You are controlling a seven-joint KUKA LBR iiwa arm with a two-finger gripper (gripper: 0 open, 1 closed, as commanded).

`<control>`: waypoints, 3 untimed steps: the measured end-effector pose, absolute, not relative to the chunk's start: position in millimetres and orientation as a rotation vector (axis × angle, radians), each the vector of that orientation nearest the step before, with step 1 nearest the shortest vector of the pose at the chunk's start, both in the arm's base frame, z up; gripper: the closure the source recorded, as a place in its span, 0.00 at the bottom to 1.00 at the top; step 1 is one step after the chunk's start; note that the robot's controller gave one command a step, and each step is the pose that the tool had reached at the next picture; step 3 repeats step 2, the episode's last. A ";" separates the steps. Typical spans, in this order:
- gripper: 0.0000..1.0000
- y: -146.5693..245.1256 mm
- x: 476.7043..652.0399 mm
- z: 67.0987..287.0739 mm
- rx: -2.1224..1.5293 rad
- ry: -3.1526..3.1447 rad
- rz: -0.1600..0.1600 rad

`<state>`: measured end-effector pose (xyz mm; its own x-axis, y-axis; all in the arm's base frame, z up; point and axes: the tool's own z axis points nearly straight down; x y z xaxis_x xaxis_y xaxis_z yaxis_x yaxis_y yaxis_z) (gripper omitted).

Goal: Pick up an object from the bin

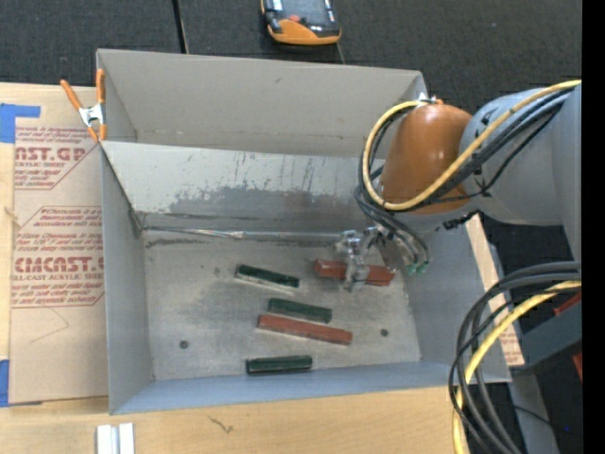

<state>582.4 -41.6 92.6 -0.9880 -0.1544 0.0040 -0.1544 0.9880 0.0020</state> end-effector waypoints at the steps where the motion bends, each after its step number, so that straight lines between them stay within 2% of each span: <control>1: 1.00 -41.5 581.5 113.5 0.243 -3.126 -0.002; 2: 1.00 -41.5 583.8 130.4 0.243 -3.135 0.000; 3: 1.00 -41.5 583.8 130.4 0.243 -3.135 0.000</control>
Offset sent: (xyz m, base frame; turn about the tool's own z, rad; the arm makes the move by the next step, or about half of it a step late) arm 0.0001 0.0001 0.0626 0.0000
